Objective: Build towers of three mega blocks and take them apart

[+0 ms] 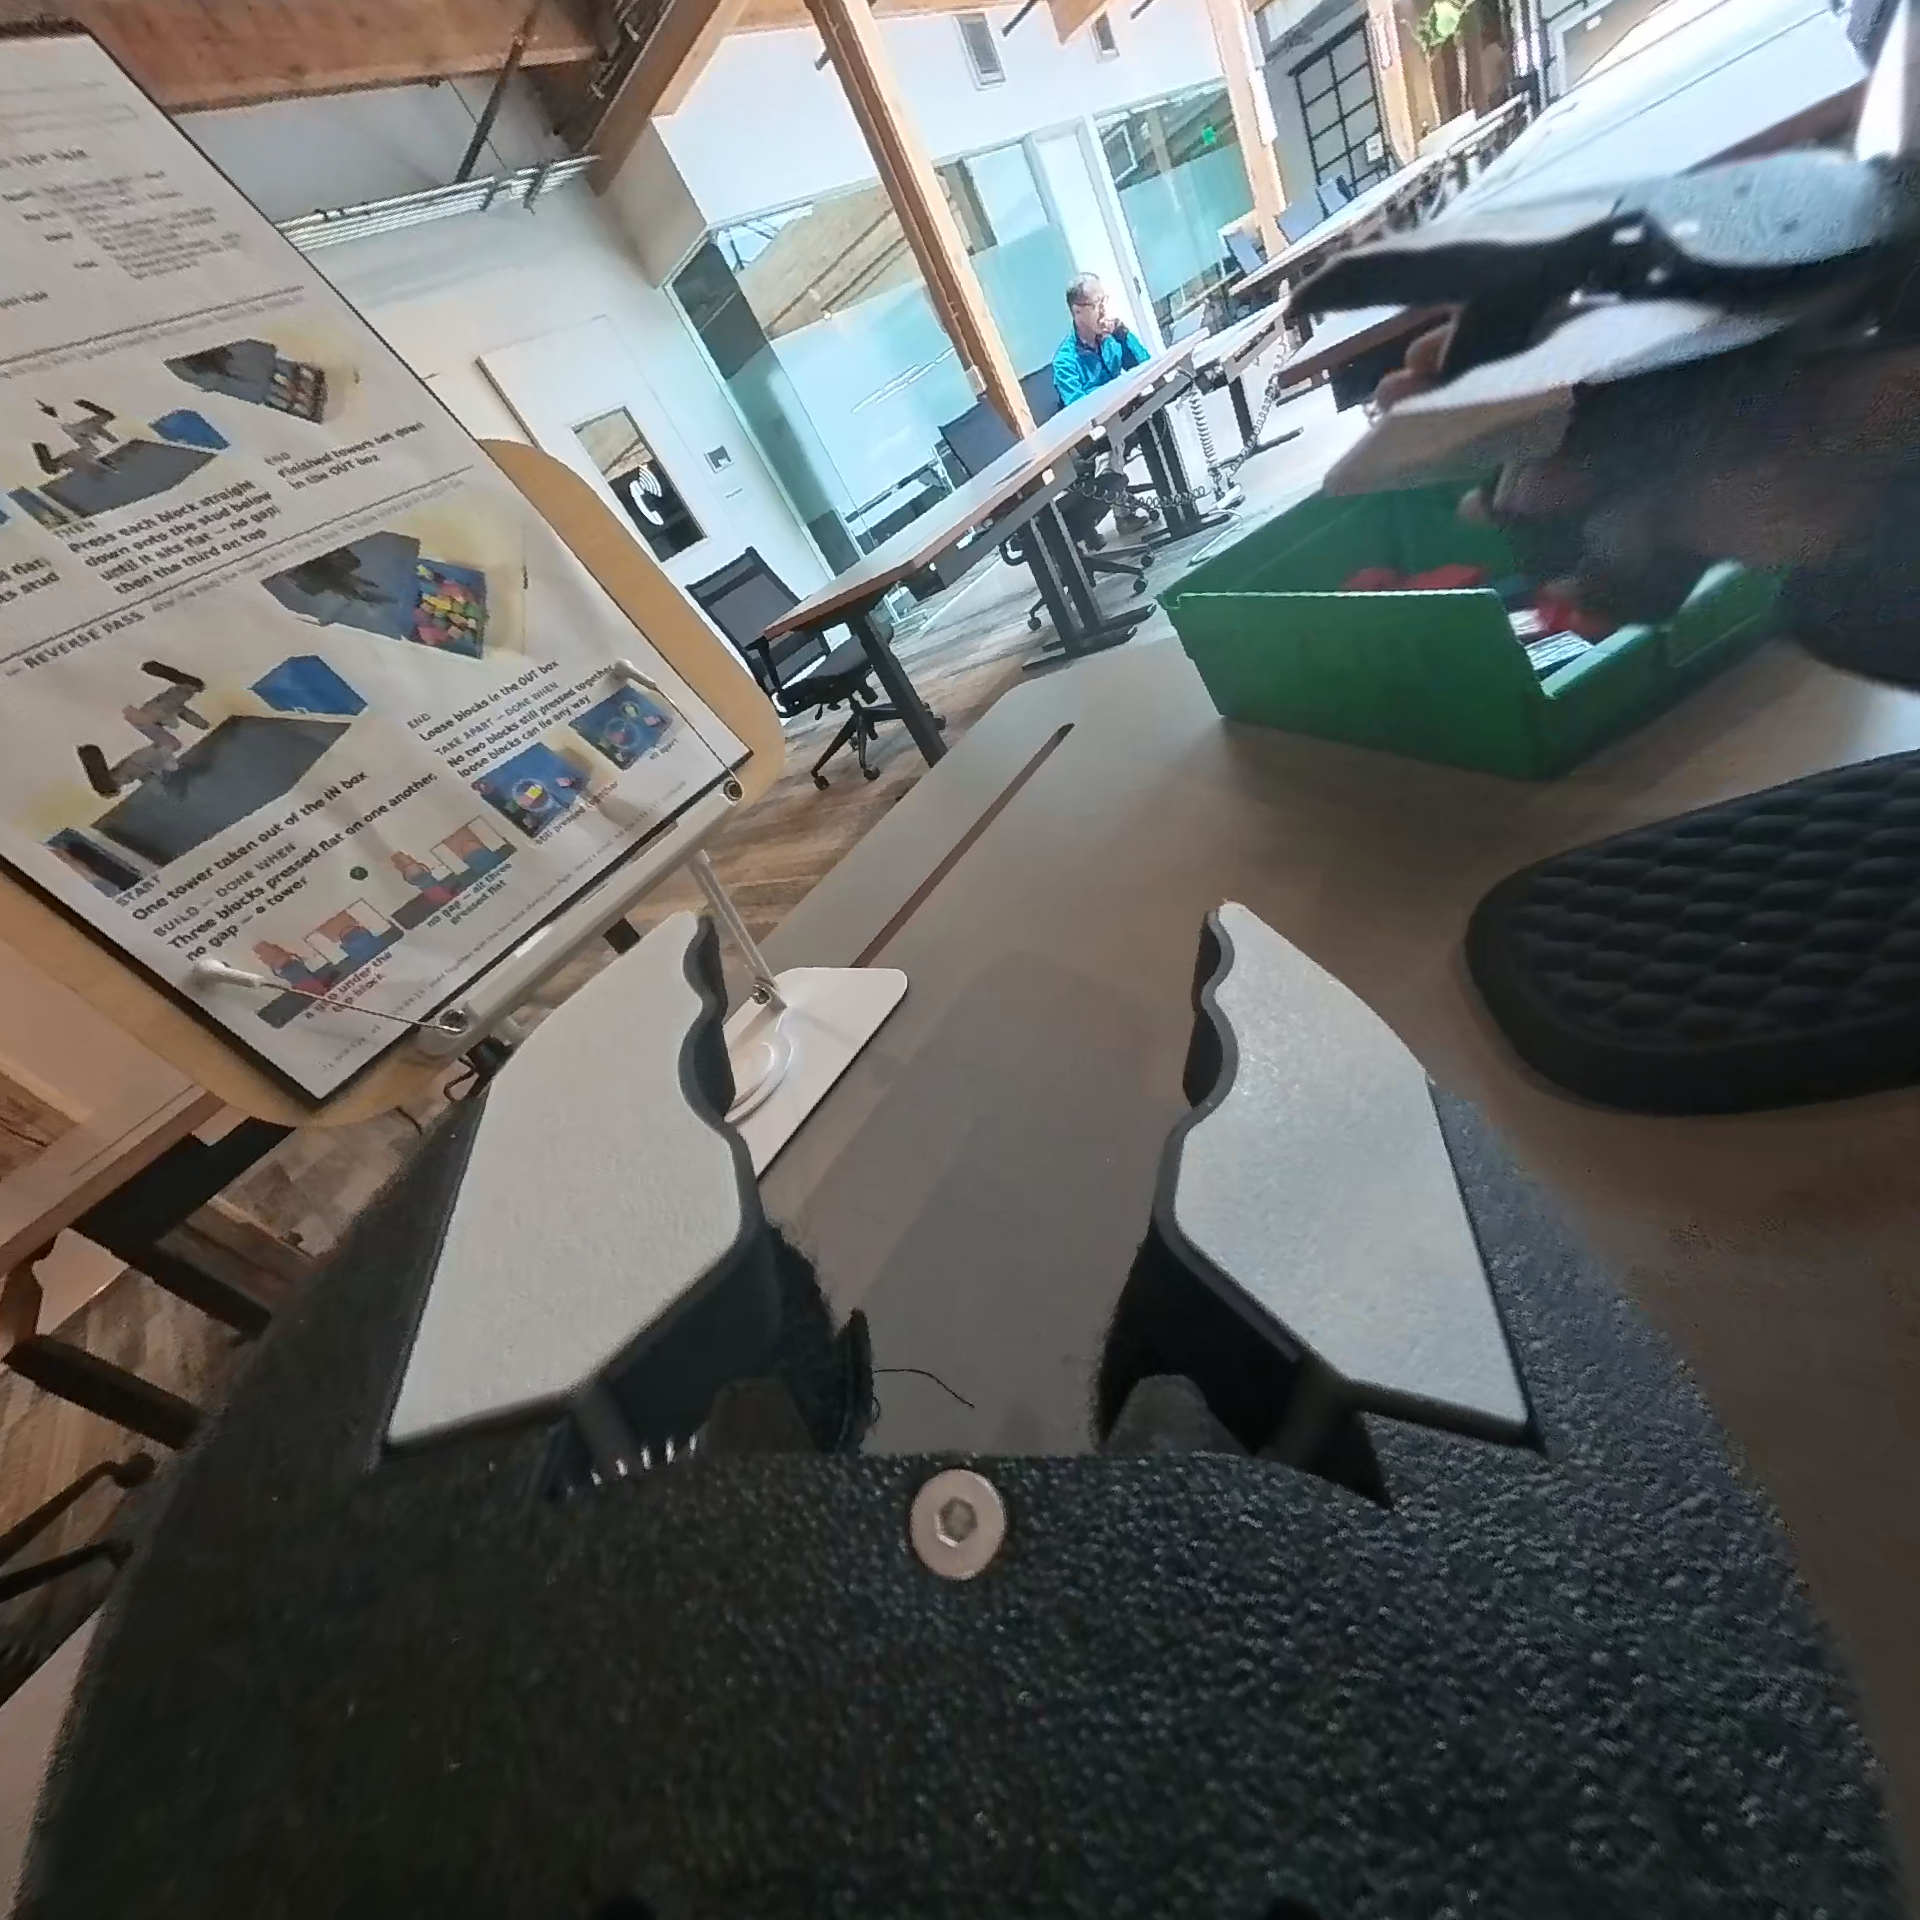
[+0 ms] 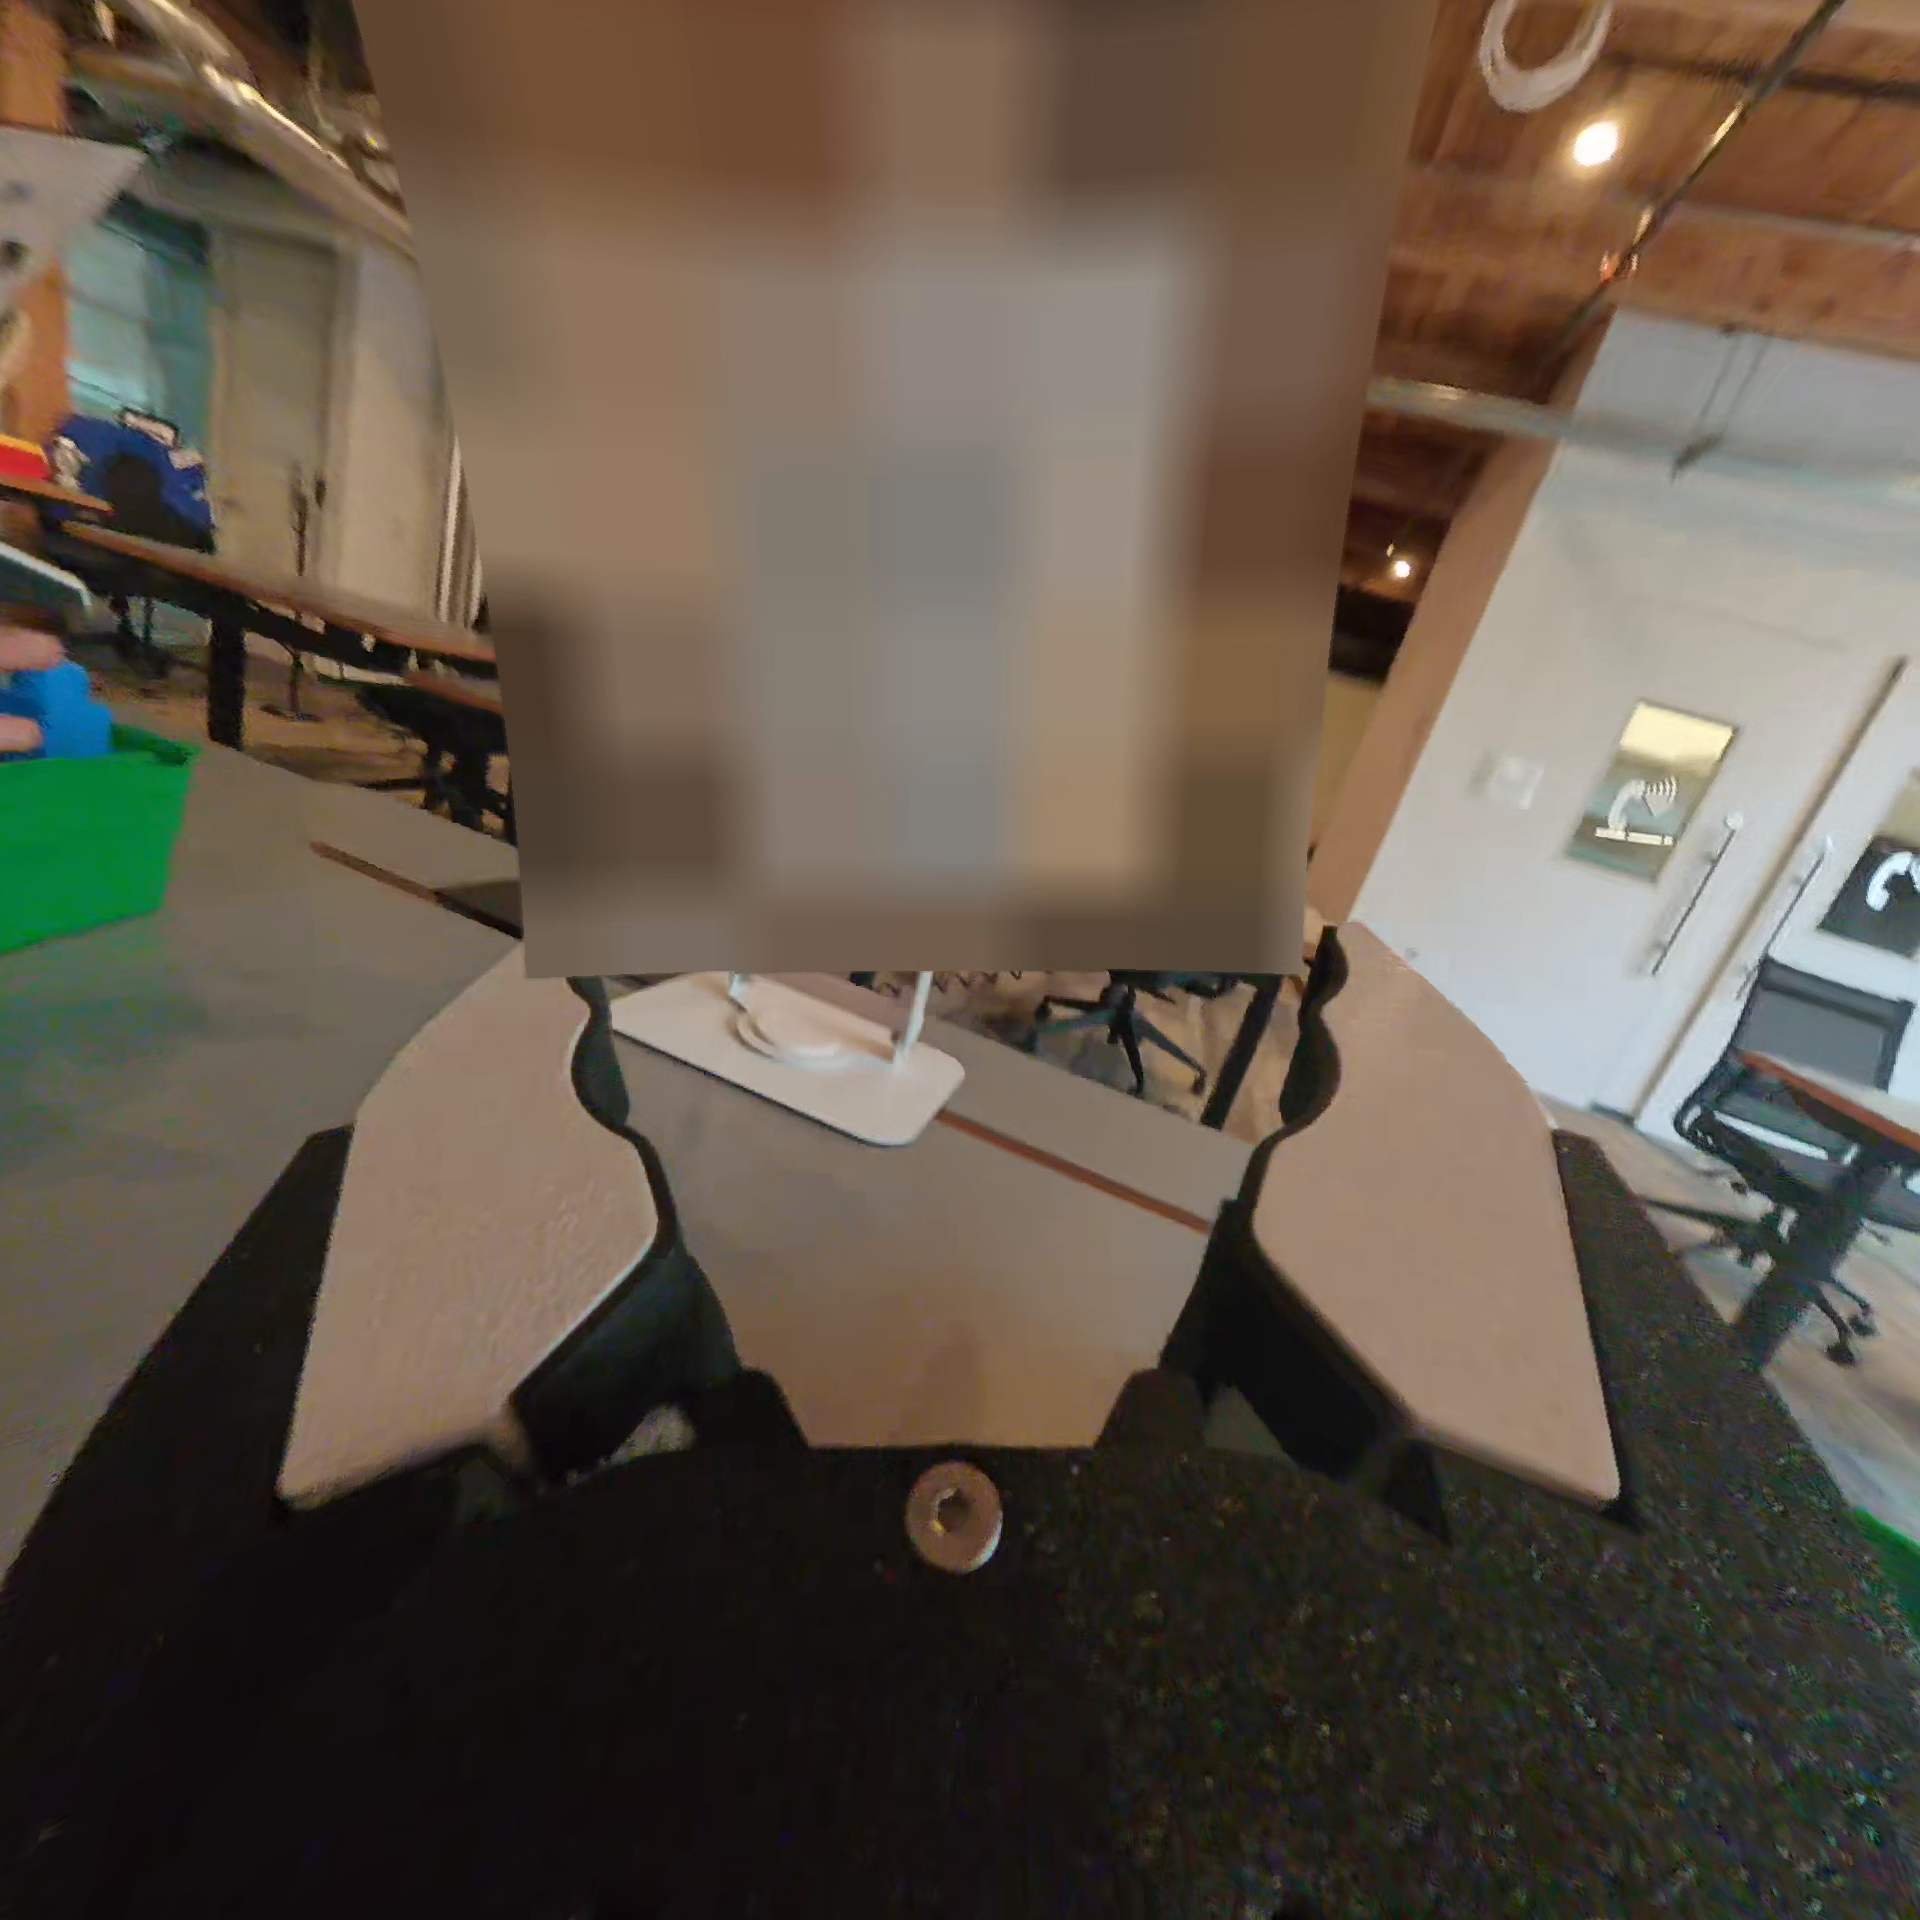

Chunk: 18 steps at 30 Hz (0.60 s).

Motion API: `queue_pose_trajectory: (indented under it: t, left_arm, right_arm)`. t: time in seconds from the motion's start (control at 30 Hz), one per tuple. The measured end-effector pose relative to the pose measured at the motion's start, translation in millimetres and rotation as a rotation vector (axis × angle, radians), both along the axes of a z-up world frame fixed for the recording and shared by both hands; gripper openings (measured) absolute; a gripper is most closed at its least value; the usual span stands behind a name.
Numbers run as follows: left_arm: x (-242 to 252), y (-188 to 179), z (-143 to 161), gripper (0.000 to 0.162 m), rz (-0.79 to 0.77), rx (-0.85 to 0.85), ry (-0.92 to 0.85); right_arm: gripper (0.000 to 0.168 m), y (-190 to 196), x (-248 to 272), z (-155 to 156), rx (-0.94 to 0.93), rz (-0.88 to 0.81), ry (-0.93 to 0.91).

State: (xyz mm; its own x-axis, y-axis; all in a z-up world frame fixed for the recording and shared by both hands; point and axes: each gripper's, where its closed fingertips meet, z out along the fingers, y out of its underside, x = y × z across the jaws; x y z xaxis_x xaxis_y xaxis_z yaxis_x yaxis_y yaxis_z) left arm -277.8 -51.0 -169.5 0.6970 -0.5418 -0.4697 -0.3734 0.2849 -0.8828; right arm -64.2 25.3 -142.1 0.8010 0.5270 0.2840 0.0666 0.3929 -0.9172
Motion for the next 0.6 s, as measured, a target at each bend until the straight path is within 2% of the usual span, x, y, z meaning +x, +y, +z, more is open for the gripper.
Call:
queue_pose_trajectory:
  t: [0.17,0.3,0.37,0.5,0.6]
  left_arm:
    - [-7.8,-0.1,5.0,0.085,0.049,-0.011,-0.017]
    - [-37.0,-2.7,19.4,0.083,0.204,-0.019,-0.037]
    - [-70.0,-6.2,31.0,0.081,0.354,-0.009,-0.079]
    - [-165.0,-29.8,48.0,0.079,0.757,0.057,-0.155]
    - [-234.3,-54.3,42.3,0.080,1.016,0.052,-0.221]
  right_arm:
    - [0.122,-10.5,-40.9,-16.1,0.080,0.073,-0.059]
    - [0.121,-9.4,-50.4,-37.3,0.014,0.108,-0.098]
    - [0.121,-6.9,-47.8,-39.4,0.008,0.094,-0.102]
    - [0.119,-4.6,-44.8,-41.4,0.002,0.082,-0.107]
    - [0.120,-4.6,-46.5,-44.3,-0.023,0.104,-0.100]
